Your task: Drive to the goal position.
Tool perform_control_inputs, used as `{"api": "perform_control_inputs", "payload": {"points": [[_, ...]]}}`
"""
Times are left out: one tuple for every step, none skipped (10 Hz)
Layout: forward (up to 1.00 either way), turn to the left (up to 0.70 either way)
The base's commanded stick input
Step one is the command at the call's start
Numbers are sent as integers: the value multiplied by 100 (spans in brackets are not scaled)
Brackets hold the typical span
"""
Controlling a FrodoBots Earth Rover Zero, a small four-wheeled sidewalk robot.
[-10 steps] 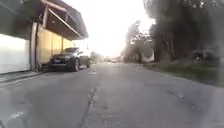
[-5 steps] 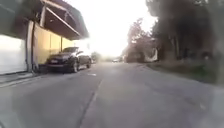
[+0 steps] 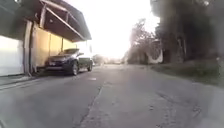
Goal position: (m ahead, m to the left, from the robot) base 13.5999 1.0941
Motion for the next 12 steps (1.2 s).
{"api": "perform_control_inputs", "payload": {"points": [[100,2],[100,3],[100,3],[100,-7],[100,-26],[100,-37],[100,-37],[100,3],[100,3],[100,3],[100,3],[100,3]]}}
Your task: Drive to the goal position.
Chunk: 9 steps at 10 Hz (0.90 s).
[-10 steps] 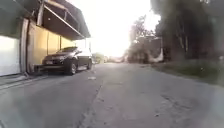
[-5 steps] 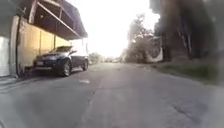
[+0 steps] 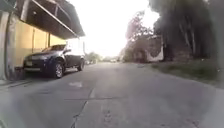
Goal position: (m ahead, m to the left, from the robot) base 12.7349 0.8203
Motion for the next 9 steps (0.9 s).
{"api": "perform_control_inputs", "payload": {"points": [[100,3],[100,-25],[100,-37],[100,-37],[100,-14],[100,3],[100,3],[100,3],[100,3]]}}
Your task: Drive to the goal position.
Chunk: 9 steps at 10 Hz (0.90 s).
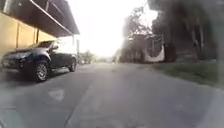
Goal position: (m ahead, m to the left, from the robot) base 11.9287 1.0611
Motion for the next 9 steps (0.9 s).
{"api": "perform_control_inputs", "payload": {"points": [[100,-5],[100,-37],[100,-37],[100,-37],[100,-6],[100,3],[100,3],[100,3],[100,-7]]}}
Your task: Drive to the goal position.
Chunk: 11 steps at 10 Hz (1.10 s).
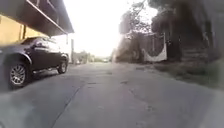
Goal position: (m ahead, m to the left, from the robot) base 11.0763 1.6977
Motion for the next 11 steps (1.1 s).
{"api": "perform_control_inputs", "payload": {"points": [[100,-37],[100,-37],[100,-37],[100,-19],[100,3],[100,3],[100,3],[100,3],[100,3],[100,3],[100,3]]}}
